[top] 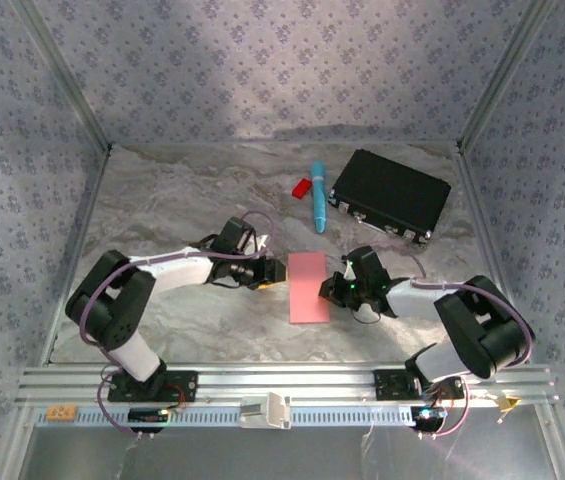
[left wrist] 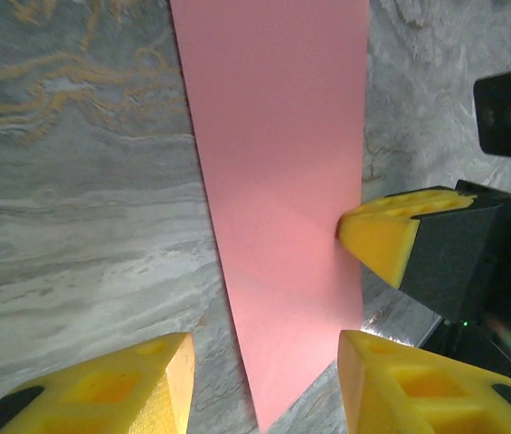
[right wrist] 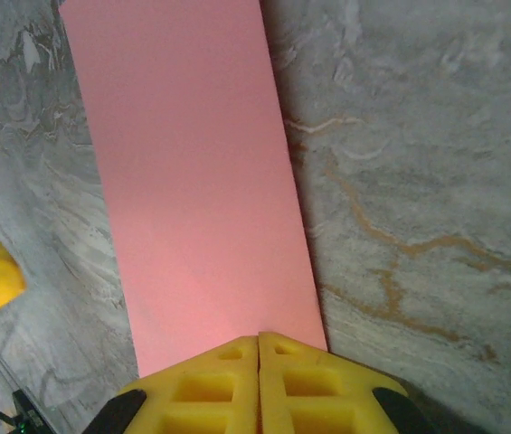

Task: Fold a paper plane with a square sheet of paper (pick it up from the middle)
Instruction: Third fold the triangle at the center of the table.

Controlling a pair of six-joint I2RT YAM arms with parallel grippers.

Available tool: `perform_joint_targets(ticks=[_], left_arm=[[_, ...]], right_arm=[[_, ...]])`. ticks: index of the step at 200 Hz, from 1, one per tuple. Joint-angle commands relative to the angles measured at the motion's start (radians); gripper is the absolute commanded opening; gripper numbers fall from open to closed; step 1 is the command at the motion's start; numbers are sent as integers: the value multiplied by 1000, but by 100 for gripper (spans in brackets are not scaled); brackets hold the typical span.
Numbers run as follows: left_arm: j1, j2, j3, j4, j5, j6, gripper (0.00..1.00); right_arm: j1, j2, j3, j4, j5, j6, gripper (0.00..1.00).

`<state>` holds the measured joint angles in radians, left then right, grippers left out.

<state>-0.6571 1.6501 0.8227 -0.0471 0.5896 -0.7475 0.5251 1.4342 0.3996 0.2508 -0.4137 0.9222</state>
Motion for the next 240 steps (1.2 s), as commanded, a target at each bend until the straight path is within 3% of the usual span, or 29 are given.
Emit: perform_joint_targets(ticks=[1,104,240], left_arm=[[-23,40,36,26,54,-21,44],[-59,156,76,-16,23,-28,35],[-68,189,67,73,66,-56,27]], right_arm=[[-8,30,-35,-17,5,28,8],[-14,32,-49,-35,32,46,7],[-13,32,-51,-25,36,44,7]])
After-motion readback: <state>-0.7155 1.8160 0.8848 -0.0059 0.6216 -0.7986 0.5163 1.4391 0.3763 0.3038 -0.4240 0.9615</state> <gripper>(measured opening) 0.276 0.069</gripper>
